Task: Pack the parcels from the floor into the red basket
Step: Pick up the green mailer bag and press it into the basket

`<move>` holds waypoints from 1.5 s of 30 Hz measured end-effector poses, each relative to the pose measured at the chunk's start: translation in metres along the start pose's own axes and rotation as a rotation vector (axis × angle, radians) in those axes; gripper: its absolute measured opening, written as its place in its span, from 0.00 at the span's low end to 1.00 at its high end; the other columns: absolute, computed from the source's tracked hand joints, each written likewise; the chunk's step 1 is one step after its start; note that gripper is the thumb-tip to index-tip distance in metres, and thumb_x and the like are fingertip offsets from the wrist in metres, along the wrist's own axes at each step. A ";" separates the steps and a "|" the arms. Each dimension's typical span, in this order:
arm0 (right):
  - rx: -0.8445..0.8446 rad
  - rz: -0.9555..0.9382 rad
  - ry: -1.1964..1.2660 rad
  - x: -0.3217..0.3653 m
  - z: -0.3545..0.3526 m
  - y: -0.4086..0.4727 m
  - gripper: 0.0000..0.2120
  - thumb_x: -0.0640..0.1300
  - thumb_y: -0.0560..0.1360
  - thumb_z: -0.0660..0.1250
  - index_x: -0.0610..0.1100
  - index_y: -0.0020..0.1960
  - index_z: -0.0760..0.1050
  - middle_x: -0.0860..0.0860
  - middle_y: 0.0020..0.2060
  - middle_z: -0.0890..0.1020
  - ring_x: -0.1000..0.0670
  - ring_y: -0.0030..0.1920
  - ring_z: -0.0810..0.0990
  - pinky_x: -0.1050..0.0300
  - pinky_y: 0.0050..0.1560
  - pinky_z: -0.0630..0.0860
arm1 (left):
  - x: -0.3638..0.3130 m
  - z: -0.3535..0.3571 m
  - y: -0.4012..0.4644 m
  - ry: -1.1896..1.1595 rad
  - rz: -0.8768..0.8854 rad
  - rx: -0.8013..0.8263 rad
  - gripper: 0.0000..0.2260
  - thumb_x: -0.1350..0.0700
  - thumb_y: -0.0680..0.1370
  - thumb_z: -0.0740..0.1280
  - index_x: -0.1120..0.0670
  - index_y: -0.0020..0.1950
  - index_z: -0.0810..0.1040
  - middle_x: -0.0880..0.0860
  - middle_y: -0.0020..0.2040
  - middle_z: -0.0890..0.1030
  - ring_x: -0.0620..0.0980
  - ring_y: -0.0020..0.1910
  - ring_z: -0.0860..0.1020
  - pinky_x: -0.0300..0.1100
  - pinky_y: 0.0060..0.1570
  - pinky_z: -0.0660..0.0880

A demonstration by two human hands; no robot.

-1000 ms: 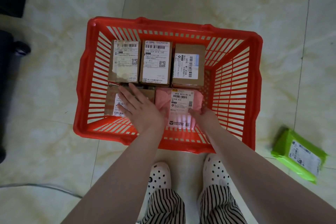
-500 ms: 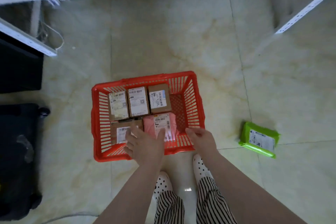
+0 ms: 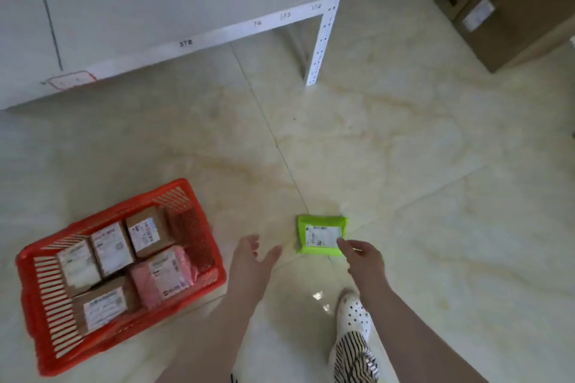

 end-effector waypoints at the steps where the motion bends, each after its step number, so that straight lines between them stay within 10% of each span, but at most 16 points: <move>1: -0.002 -0.003 -0.002 -0.002 -0.015 0.013 0.18 0.51 0.71 0.74 0.39 0.54 0.80 0.48 0.40 0.80 0.48 0.37 0.75 0.50 0.46 0.75 | 0.000 0.021 0.000 0.021 -0.010 0.023 0.25 0.53 0.72 0.74 0.57 0.66 0.72 0.58 0.61 0.76 0.55 0.60 0.75 0.50 0.61 0.73; 10: 0.061 0.070 -0.106 -0.029 -0.084 0.100 0.23 0.54 0.71 0.73 0.42 0.60 0.76 0.51 0.45 0.80 0.47 0.48 0.78 0.51 0.55 0.75 | 0.008 0.139 0.005 0.044 -0.122 0.073 0.24 0.52 0.75 0.71 0.54 0.69 0.70 0.56 0.64 0.74 0.53 0.62 0.73 0.41 0.56 0.68; 22: 0.209 0.231 -0.090 -0.153 0.018 0.264 0.33 0.55 0.75 0.68 0.44 0.75 0.63 0.40 0.68 0.73 0.45 0.58 0.75 0.46 0.65 0.72 | 0.109 0.231 0.205 0.065 -0.328 0.148 0.33 0.49 0.79 0.65 0.56 0.79 0.55 0.59 0.78 0.60 0.59 0.74 0.64 0.50 0.71 0.63; 27: 0.332 0.311 -0.031 -0.156 0.046 0.292 0.15 0.50 0.80 0.62 0.45 0.64 0.71 0.45 0.58 0.76 0.43 0.59 0.75 0.42 0.65 0.71 | 0.127 0.255 0.241 -0.043 -0.432 0.233 0.21 0.49 0.80 0.63 0.55 0.72 0.67 0.57 0.68 0.74 0.57 0.61 0.72 0.52 0.63 0.65; 37: 0.117 0.011 0.142 -0.030 -0.022 0.181 0.13 0.52 0.72 0.70 0.55 0.55 0.72 0.45 0.58 0.75 0.44 0.56 0.78 0.42 0.55 0.77 | -0.027 0.193 0.119 0.070 0.057 0.025 0.08 0.54 0.79 0.66 0.56 0.55 0.78 0.51 0.45 0.81 0.53 0.43 0.78 0.38 0.36 0.70; 45: 0.201 -0.185 0.276 0.127 -0.130 0.016 0.17 0.44 0.75 0.71 0.48 0.60 0.68 0.47 0.51 0.80 0.52 0.43 0.78 0.62 0.38 0.70 | -0.176 0.096 -0.040 -0.278 0.107 0.032 0.05 0.57 0.77 0.69 0.51 0.52 0.78 0.56 0.51 0.84 0.57 0.52 0.82 0.53 0.54 0.79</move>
Point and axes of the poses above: each hand's wrist, its own y-axis towards the middle knuckle, its own z-axis out of the palm, x = y × z, the point moved 2 cm from there along y, towards the middle knuckle
